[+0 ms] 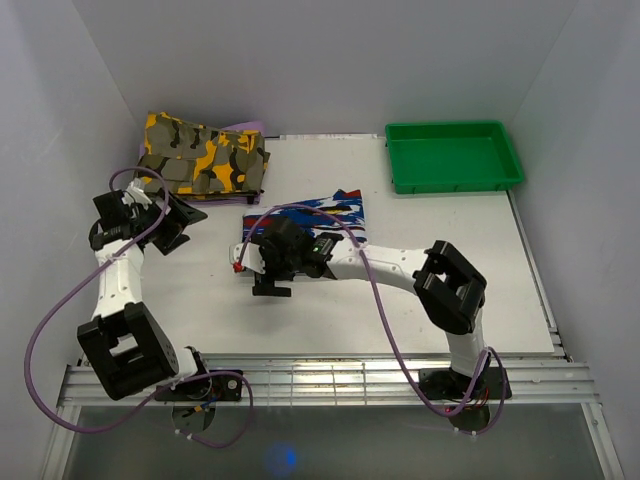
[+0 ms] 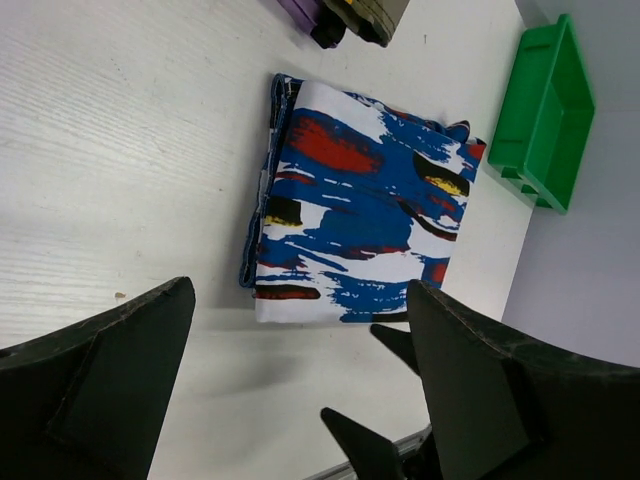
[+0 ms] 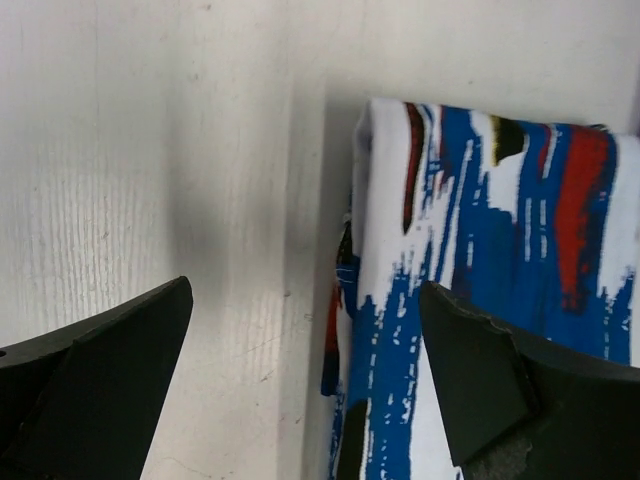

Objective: Fold and stack the trousers
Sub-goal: Fold the trousers, then neatly place the folded trousers to the corner

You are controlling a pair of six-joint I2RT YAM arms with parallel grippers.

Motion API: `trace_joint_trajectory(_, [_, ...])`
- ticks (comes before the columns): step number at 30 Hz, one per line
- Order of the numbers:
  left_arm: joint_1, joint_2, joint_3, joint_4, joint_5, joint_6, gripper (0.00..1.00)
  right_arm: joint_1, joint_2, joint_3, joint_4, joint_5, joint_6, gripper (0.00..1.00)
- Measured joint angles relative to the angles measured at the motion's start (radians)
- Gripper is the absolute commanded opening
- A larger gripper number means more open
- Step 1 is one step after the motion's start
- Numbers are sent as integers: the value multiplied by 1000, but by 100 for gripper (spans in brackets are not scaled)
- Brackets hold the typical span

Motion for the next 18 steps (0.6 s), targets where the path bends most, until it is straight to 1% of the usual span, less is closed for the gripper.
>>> trace_joint_trajectory(1, [2, -13, -8, 6, 1, -10, 98, 12, 9, -8, 0, 13, -5, 100])
trace_joint_trajectory(2, [4, -24, -18, 13, 2, -20, 98, 19, 16, -20, 4, 27, -11, 96])
trace_joint_trajectory(4, [8, -41, -42, 32, 3, -35, 98, 22, 22, -45, 29, 60, -29, 92])
trace_joint_trajectory(9, [8, -38, -84, 48, 1, -53, 98, 21, 77, -83, 141, 173, -61, 84])
trace_joint_trajectory(12, [8, -32, -90, 60, 1, -53, 98, 18, 115, -103, 188, 224, -83, 77])
trace_joint_trajectory(13, [8, -30, -91, 64, 1, -53, 98, 18, 122, -112, 211, 233, -90, 70])
trace_joint_trajectory(15, [8, -29, -97, 76, 1, -52, 98, 18, 122, -126, 249, 251, -102, 61])
trace_joint_trajectory(16, [8, -29, -103, 82, 0, -51, 98, 18, 124, -139, 268, 258, -112, 39])
trace_joint_trajectory(17, [8, -28, -110, 84, 0, -50, 98, 16, 128, -150, 287, 262, -126, 26])
trace_joint_trajectory(18, [8, -27, -118, 85, -3, -46, 98, 12, 133, -154, 302, 267, -130, 10])
